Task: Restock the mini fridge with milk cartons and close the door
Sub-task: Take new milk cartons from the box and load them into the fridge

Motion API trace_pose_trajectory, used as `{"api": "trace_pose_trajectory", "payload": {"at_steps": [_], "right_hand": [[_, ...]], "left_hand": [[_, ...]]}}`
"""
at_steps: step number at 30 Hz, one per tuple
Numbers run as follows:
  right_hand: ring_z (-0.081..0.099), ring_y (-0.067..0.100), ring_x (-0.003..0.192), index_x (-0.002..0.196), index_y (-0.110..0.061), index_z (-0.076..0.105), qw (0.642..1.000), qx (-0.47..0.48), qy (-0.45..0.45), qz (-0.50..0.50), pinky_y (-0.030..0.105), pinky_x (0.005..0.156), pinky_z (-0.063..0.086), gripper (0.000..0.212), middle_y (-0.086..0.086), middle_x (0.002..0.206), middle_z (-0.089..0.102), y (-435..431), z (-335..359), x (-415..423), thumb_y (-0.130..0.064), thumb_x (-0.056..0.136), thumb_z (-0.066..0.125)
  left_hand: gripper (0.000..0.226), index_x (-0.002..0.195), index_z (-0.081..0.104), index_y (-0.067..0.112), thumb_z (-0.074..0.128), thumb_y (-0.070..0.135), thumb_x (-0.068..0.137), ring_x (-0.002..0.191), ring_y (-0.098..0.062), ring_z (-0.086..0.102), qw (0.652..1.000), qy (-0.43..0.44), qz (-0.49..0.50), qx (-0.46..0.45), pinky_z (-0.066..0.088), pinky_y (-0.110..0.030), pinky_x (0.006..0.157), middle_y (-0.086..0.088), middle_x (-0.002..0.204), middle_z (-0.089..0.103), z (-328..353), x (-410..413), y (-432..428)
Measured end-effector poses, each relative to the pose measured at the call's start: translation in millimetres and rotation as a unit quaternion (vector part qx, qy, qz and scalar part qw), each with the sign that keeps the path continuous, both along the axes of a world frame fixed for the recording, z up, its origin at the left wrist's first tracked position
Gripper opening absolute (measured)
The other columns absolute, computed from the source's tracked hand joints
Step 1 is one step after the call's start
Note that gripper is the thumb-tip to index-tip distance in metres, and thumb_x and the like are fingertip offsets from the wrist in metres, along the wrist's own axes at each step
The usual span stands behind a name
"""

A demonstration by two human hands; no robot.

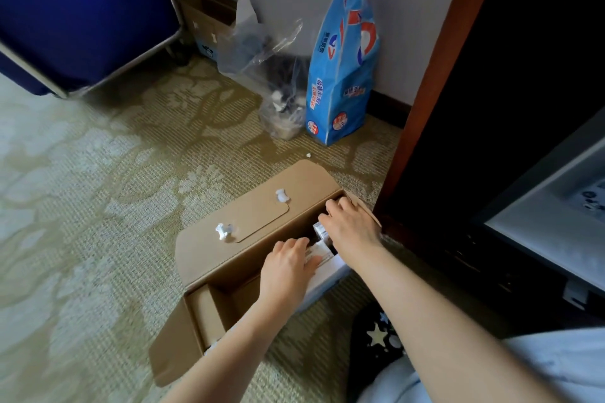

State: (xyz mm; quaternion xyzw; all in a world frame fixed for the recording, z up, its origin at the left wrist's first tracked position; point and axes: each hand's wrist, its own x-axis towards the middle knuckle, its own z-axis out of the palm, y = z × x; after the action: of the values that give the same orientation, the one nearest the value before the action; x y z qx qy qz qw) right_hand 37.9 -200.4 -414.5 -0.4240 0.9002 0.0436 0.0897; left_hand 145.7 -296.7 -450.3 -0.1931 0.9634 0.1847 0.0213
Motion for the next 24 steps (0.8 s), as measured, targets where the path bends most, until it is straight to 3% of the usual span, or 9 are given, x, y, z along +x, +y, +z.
{"api": "trace_pose_trajectory", "payload": {"at_steps": [5,11,13,15,17,21,24], "right_hand": [[0.034,0.031,0.125,0.124,-0.013,0.048,1.000,0.024,0.011,-0.010,0.038,0.097,0.037,0.031,0.012,0.134,0.038,-4.8,0.9,-2.0,-0.010,0.093,0.048],[0.035,0.030,0.124,0.124,-0.014,0.049,0.999,0.028,0.014,-0.012,0.038,0.096,0.038,0.030,0.012,0.133,0.038,-6.5,-1.7,-3.2,-0.013,0.094,0.048],[0.034,0.031,0.125,0.125,-0.013,0.049,0.999,0.031,0.015,-0.015,0.038,0.097,0.038,0.031,0.012,0.134,0.038,-7.5,-2.4,-3.4,-0.013,0.095,0.047],[0.033,0.031,0.126,0.126,-0.013,0.048,0.999,0.032,0.015,-0.019,0.038,0.098,0.038,0.031,0.012,0.136,0.037,-8.6,-2.2,-3.3,-0.014,0.095,0.046],[0.033,0.031,0.127,0.127,-0.013,0.048,0.999,0.031,0.017,-0.019,0.038,0.098,0.037,0.032,0.012,0.136,0.037,-9.0,-1.7,-3.0,-0.017,0.096,0.046],[0.033,0.031,0.127,0.127,-0.013,0.048,0.999,0.028,0.014,-0.022,0.038,0.098,0.037,0.031,0.012,0.136,0.036,-7.9,-1.9,-2.6,-0.016,0.096,0.044],[0.033,0.030,0.126,0.127,-0.014,0.048,0.999,0.028,0.010,-0.027,0.037,0.096,0.038,0.031,0.011,0.136,0.036,-8.3,-3.2,-1.9,-0.013,0.095,0.046]], "left_hand": [[0.041,0.134,0.047,0.023,0.050,0.030,0.094,0.094,-0.018,0.056,0.997,0.030,-0.020,-0.065,0.049,-0.030,0.076,0.001,0.116,0.060,-4.6,3.3,0.1],[0.027,0.117,0.059,0.019,0.055,0.028,0.091,0.072,-0.014,0.054,0.988,0.018,-0.074,-0.133,0.041,-0.025,0.053,0.003,0.092,0.063,4.3,-3.8,-1.7],[0.040,0.130,0.049,0.017,0.054,0.024,0.092,0.077,-0.016,0.057,0.985,-0.003,-0.093,-0.143,0.041,-0.026,0.054,0.001,0.101,0.061,7.3,-5.2,-2.2],[0.056,0.145,0.027,0.020,0.049,0.017,0.094,0.081,-0.019,0.061,0.988,-0.033,-0.083,-0.129,0.044,-0.029,0.057,-0.001,0.115,0.054,6.7,-6.6,-2.5],[0.063,0.148,0.018,0.024,0.048,0.014,0.093,0.077,-0.022,0.063,0.991,-0.039,-0.063,-0.112,0.047,-0.030,0.058,0.000,0.122,0.049,4.6,-9.1,-1.9],[0.055,0.146,0.028,0.021,0.047,0.016,0.094,0.083,-0.021,0.065,0.997,-0.010,-0.058,-0.057,0.052,-0.028,0.064,0.001,0.129,0.051,-1.5,-9.7,0.3],[0.046,0.141,0.037,0.017,0.039,0.036,0.098,0.096,-0.020,0.065,0.998,-0.004,-0.046,-0.047,0.054,-0.031,0.072,0.001,0.131,0.054,3.4,-10.9,-1.1]]}}
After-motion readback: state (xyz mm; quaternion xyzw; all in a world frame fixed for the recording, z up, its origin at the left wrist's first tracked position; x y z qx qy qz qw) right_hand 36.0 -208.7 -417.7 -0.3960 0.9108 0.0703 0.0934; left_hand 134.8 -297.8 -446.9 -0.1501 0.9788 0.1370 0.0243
